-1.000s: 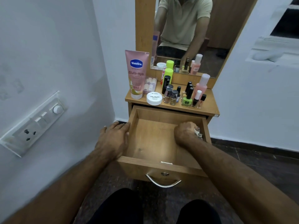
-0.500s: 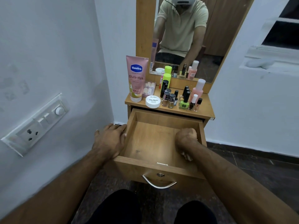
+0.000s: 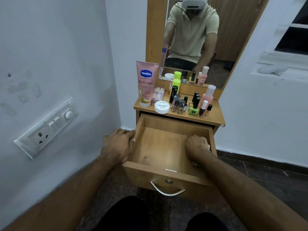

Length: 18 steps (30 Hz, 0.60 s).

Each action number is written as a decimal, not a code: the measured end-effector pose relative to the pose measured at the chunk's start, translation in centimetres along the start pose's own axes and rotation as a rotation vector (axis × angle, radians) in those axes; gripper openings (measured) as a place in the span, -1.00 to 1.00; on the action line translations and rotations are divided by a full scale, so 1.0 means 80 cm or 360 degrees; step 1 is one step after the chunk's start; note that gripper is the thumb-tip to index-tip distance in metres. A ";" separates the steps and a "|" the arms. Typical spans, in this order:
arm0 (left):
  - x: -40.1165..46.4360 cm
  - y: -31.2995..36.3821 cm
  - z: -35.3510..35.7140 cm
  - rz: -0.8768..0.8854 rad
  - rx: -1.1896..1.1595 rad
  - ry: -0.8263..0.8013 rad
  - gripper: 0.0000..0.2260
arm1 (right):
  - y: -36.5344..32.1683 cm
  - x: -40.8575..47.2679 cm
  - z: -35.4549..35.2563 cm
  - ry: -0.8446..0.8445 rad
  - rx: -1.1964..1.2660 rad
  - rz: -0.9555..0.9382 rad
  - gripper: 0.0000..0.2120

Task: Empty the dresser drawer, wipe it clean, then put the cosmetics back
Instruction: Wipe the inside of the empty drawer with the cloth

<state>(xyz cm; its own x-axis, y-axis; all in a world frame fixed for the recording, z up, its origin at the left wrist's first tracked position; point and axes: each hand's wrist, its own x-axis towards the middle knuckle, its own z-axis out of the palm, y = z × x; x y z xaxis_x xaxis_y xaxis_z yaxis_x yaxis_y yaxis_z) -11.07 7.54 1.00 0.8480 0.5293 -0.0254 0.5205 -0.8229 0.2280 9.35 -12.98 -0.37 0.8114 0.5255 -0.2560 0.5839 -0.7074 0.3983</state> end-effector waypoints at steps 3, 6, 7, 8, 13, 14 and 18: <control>0.000 0.000 -0.001 -0.0010 0.0010 0.0003 -0.56 | 0.003 0.009 -0.027 -0.0276 0.0122 0.0012 -0.78; 0.000 0.002 -0.001 -0.0008 0.0007 0.0001 -0.56 | 0.004 0.017 -0.023 -0.0100 0.0204 0.0058 -0.83; 0.000 0.002 -0.001 -0.0007 -0.0001 0.0005 -0.57 | 0.006 0.019 -0.020 0.0001 0.0197 0.0071 -0.83; 0.000 0.003 0.000 -0.0003 -0.0010 0.0003 -0.57 | 0.009 0.019 -0.018 0.0089 0.0178 0.0085 -0.82; 0.000 0.001 0.001 0.0002 -0.0017 0.0014 -0.57 | 0.013 0.012 -0.002 0.0323 -0.0067 -0.0022 -0.84; 0.000 0.001 0.001 0.0004 -0.0011 0.0015 -0.57 | 0.011 0.011 -0.001 0.0295 -0.0090 -0.0035 -0.84; -0.001 -0.003 0.002 -0.0004 -0.0011 0.0029 -0.57 | 0.015 0.010 -0.028 0.0028 0.0081 -0.0055 -0.81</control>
<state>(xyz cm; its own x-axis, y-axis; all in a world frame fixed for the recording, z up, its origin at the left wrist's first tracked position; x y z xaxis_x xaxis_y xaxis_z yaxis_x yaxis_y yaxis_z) -11.24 7.63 0.79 0.8447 0.5352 -0.0082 0.5219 -0.8202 0.2344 10.61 -12.34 1.83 0.7903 0.5579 -0.2532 0.6126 -0.7116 0.3441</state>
